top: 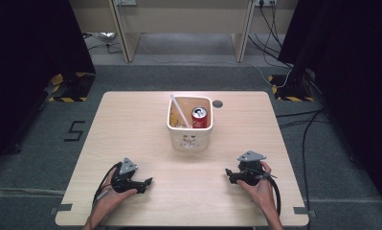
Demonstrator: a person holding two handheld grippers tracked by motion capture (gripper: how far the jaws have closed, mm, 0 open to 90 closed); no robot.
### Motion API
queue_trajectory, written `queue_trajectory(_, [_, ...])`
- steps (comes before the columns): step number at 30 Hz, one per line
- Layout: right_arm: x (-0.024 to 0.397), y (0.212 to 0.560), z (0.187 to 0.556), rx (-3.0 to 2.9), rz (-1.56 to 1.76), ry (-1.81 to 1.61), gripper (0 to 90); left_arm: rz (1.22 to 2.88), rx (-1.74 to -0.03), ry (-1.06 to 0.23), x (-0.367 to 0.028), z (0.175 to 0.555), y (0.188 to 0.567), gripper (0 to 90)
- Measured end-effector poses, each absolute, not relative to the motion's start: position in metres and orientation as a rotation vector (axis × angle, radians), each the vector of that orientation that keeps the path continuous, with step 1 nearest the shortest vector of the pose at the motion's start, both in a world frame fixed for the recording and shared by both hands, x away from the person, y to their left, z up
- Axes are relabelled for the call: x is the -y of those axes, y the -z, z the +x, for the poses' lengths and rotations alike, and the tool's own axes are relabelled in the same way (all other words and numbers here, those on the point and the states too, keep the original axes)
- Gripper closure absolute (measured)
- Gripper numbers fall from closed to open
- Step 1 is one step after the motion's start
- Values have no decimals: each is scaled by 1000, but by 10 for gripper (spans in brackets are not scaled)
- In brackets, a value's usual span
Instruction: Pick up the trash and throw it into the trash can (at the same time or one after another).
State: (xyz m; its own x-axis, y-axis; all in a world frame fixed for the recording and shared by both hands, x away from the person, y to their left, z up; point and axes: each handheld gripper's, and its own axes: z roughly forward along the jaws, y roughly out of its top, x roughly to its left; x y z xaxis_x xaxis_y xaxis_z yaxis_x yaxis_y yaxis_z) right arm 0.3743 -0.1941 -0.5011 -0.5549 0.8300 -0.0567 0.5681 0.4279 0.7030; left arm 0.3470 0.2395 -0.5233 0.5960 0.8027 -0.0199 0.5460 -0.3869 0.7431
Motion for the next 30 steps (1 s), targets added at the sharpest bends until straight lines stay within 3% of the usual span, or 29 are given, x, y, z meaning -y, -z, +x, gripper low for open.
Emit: queue_trajectory(30, [201, 515, 342, -2268, 1211, -944, 187, 2091, -1063, -447, -239, 347, 523, 134])
